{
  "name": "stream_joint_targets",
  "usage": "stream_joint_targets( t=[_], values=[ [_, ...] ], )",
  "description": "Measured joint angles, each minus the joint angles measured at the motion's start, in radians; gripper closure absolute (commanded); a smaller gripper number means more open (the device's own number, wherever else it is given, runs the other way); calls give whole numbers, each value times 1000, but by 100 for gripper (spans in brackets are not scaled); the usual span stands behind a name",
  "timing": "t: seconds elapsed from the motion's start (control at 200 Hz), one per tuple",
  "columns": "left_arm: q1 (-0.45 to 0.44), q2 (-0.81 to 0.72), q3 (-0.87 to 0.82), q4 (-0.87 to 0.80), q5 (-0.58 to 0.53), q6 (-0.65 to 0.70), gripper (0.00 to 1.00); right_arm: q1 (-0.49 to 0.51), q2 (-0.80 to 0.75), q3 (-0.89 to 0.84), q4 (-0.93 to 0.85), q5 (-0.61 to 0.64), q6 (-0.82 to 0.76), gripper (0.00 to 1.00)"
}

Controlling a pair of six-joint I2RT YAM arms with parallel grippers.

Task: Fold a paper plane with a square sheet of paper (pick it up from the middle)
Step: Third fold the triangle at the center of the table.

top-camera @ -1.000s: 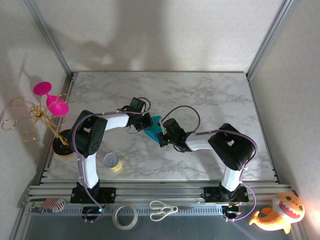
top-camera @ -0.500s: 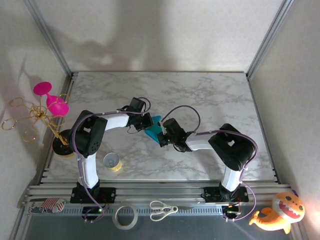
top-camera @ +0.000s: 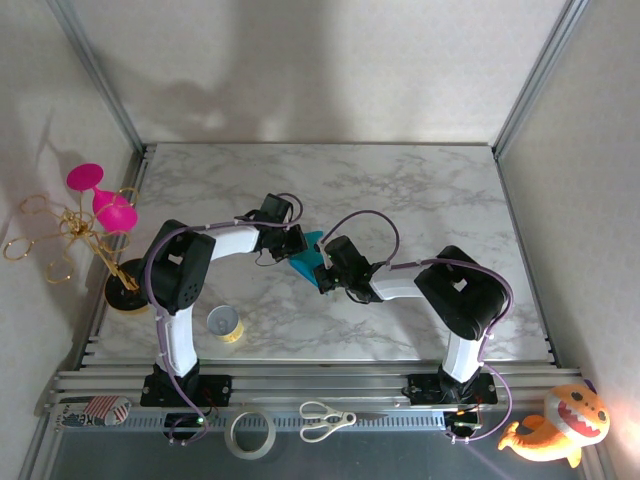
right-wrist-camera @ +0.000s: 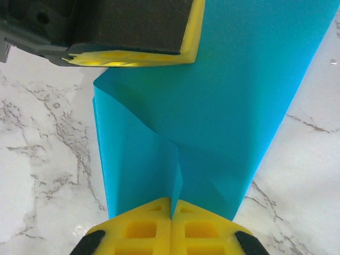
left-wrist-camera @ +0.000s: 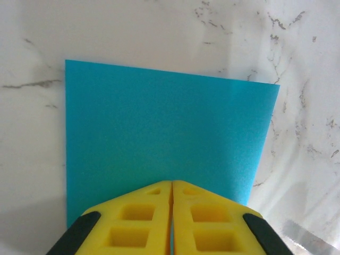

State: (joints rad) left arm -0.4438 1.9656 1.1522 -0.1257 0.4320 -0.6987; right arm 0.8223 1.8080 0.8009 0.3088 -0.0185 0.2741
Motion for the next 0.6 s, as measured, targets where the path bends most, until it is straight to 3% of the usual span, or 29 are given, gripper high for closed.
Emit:
stream_joint_targets(
  t=[0.29, 0.451, 0.601],
  values=[
    [13, -107, -13, -30, -56, -39, 82, 0, 5, 6, 0, -1, 1, 100],
    [13, -248, -133, 71, -50, -114, 83, 0, 12, 19, -11, -2, 3, 100],
    [-18, -282, -265, 179, -10, -197, 84, -1, 18, 31, -20, -5, 3, 100]
  ],
)
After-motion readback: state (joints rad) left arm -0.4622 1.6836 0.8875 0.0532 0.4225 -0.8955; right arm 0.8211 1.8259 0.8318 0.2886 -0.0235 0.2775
